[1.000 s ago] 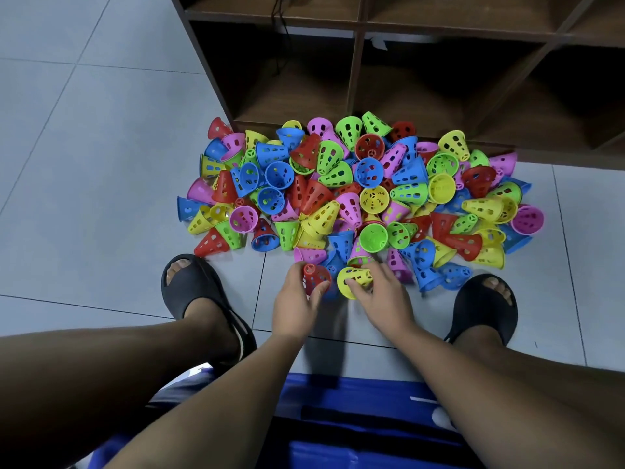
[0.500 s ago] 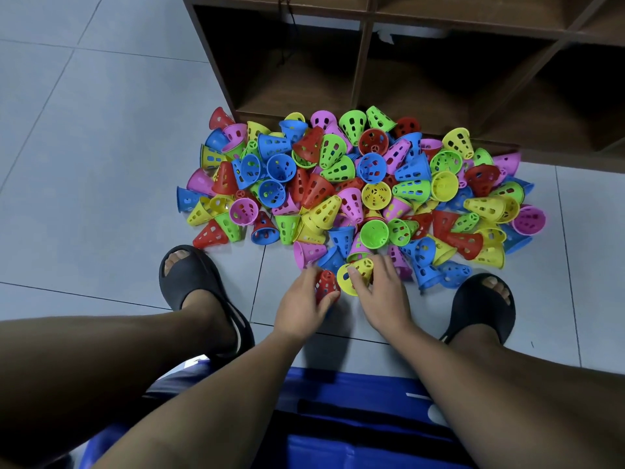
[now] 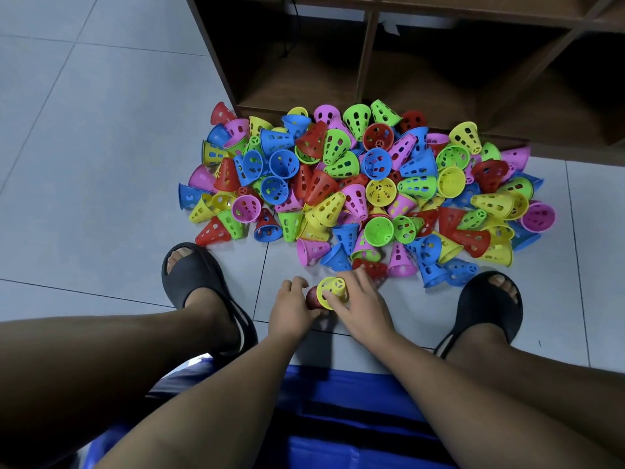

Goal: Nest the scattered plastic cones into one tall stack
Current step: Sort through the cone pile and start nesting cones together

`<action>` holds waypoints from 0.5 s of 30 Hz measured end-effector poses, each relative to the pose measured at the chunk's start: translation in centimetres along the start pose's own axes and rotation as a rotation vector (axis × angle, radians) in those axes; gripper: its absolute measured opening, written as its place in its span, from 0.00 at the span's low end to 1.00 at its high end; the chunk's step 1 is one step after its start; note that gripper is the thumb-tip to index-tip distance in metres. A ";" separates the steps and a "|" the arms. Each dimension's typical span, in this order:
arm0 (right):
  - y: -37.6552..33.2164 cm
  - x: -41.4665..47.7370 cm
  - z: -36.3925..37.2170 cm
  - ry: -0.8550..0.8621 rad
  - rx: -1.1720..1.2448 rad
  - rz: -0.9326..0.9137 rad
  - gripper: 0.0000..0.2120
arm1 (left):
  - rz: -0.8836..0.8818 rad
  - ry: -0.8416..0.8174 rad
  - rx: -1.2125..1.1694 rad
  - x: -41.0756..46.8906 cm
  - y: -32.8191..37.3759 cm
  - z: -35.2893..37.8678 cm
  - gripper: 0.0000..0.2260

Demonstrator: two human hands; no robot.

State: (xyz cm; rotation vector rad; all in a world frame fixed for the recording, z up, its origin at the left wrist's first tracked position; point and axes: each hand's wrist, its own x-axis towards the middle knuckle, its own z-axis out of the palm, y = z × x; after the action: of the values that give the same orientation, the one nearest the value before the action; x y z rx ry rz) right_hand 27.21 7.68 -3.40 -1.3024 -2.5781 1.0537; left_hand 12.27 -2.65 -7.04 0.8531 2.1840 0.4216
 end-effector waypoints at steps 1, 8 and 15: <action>0.2 0.0 0.4 -0.008 0.006 0.004 0.20 | -0.048 -0.017 -0.038 0.3 -0.2 -0.1 0.34; -0.9 1.4 1.3 -0.030 0.064 -0.008 0.23 | -0.110 -0.004 -0.314 1.4 0.2 -2.0 0.29; -0.7 2.6 1.4 -0.078 0.065 0.053 0.22 | -0.096 0.082 -0.399 2.6 0.5 -3.8 0.23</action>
State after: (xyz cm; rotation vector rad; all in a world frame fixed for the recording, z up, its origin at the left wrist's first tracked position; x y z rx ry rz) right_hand 24.62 8.50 -4.69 -1.3483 -2.5534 1.2096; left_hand 8.34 -0.64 -5.55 0.5178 2.1016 0.8226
